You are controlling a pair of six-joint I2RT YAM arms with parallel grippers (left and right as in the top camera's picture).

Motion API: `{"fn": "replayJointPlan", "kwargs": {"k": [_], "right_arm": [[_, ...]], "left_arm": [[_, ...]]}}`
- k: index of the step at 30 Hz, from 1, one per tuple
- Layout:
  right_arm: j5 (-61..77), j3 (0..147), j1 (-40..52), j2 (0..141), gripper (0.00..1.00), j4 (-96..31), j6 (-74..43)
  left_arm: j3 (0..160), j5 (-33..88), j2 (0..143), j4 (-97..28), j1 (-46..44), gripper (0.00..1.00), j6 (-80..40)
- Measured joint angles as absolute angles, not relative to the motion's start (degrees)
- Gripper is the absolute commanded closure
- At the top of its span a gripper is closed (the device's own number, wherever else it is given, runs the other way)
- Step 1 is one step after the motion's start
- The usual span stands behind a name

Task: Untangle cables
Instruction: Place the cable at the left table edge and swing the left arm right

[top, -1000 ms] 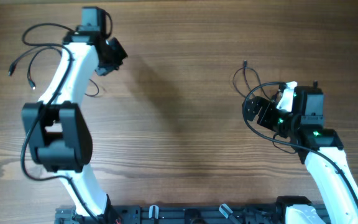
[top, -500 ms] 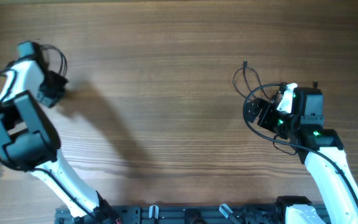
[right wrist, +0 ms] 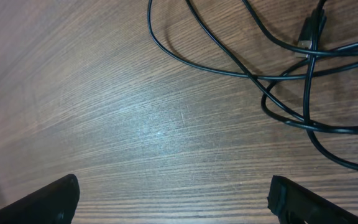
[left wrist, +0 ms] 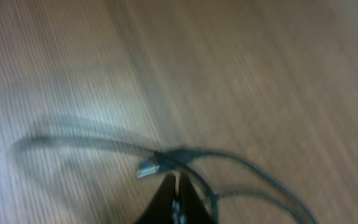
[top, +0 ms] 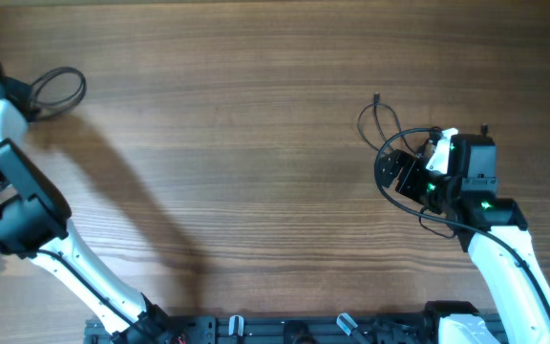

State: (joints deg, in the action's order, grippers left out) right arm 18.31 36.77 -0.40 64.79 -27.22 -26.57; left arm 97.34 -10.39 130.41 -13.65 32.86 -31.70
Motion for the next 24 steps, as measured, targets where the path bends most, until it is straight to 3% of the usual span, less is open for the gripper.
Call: {"fn": "replayJointPlan", "kwargs": {"k": [5, 10, 13, 17, 24], "right_arm": [[18.3, 36.8, -0.4, 64.8, 0.0, -27.2, -26.8], [19.2, 36.8, -0.4, 64.8, 0.0, -27.1, -26.8], [20.5, 36.8, -0.4, 64.8, 0.0, -26.9, -25.6], [19.6, 39.1, -3.0, 63.6, 0.0, -27.9, -23.5], [13.2, 40.9, -23.7, 60.0, 0.0, -35.6, -33.2]], "left_arm": [[112.0, -1.0, 129.9, -32.5, 36.3, 0.0, -31.1], [112.8, 21.5, 123.6, -44.6, 32.1, 0.0, -31.1], [113.7, 29.8, 117.5, -52.7, 22.8, 0.0, -31.1], [114.0, 32.0, 116.5, -59.4, 8.4, 0.0, -30.7], [114.0, 28.3, 116.6, -60.2, -19.2, 0.0, -28.3]]}}
